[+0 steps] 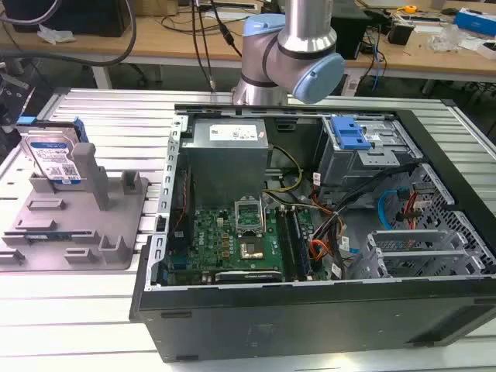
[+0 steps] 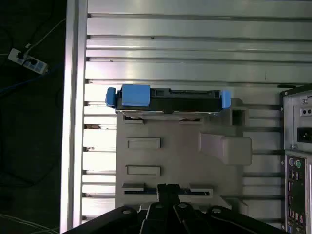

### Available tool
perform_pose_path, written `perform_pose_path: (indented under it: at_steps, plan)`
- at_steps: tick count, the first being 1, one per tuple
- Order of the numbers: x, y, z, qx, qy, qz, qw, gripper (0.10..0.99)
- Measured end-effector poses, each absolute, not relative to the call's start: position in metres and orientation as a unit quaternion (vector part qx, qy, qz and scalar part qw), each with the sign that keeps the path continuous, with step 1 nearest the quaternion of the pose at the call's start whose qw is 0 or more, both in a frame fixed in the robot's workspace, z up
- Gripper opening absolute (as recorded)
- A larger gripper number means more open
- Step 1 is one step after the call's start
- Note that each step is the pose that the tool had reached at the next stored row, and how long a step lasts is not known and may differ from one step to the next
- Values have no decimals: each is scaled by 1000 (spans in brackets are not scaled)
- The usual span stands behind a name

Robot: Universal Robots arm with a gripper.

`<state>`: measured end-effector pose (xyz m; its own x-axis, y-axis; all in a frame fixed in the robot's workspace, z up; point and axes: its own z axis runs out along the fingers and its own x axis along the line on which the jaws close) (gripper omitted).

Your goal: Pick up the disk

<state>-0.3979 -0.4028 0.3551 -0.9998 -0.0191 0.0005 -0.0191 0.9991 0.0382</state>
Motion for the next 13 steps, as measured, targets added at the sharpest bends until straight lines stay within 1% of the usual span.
perform_pose_path:
  at_steps: [10,11,13]
  plan:
    - [-398,-403,355,14,-1000,-19,1,106]
    - [-398,-403,355,22,-1000,-19,1,106]
    - [-398,-403,354,87,-996,-19,2,106]
